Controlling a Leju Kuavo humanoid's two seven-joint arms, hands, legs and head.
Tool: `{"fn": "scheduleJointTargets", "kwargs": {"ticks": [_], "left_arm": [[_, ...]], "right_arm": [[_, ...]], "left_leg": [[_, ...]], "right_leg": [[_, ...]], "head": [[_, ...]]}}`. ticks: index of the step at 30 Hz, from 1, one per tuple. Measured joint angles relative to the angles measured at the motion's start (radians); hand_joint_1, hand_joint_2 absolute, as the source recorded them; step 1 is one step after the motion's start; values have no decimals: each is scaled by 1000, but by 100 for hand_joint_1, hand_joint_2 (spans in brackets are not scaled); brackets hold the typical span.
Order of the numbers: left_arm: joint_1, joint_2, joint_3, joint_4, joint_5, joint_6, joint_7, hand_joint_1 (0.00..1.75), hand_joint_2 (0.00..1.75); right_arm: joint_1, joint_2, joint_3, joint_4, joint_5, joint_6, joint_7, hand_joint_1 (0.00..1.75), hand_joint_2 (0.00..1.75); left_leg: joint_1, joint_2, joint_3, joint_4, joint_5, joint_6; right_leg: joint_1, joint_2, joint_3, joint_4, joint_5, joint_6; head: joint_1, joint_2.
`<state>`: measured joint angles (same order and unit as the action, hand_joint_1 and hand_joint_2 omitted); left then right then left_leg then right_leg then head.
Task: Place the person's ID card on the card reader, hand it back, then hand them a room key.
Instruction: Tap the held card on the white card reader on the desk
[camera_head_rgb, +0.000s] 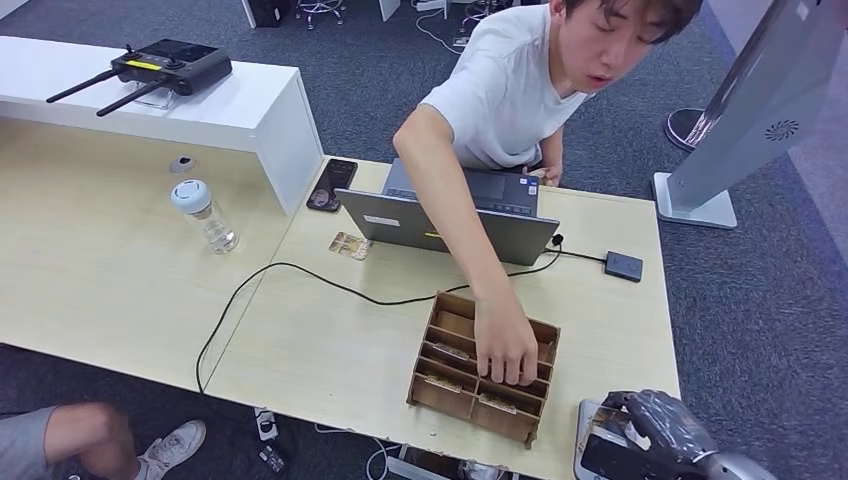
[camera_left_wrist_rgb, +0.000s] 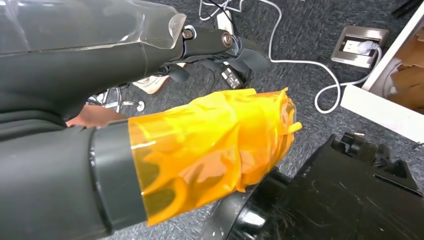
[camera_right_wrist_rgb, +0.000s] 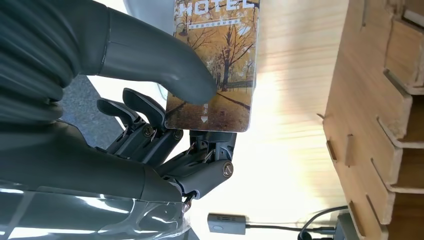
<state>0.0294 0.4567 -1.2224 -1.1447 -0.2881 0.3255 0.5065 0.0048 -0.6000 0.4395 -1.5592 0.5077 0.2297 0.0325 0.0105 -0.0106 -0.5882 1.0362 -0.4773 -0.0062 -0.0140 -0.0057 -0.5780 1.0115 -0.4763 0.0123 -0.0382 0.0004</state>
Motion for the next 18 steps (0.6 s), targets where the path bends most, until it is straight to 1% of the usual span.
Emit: {"fn": "scheduleJointTargets", "kwargs": {"ticks": [10,18], "left_arm": [[15,-14,40,6,-26,-16,-4,0,0],[22,-24,64,6,-46,-30,3,0,0]], "right_arm": [[4,0,-8,-9,75,-6,44,175,175],[-7,38,11,-1,151,-24,85,175,175]], "left_leg": [[0,0,0,0,0,0],[0,0,0,0,0,0]], "right_leg": [[0,0,0,0,0,0],[0,0,0,0,0,0]], "head": [[0,0],[0,0]]}}
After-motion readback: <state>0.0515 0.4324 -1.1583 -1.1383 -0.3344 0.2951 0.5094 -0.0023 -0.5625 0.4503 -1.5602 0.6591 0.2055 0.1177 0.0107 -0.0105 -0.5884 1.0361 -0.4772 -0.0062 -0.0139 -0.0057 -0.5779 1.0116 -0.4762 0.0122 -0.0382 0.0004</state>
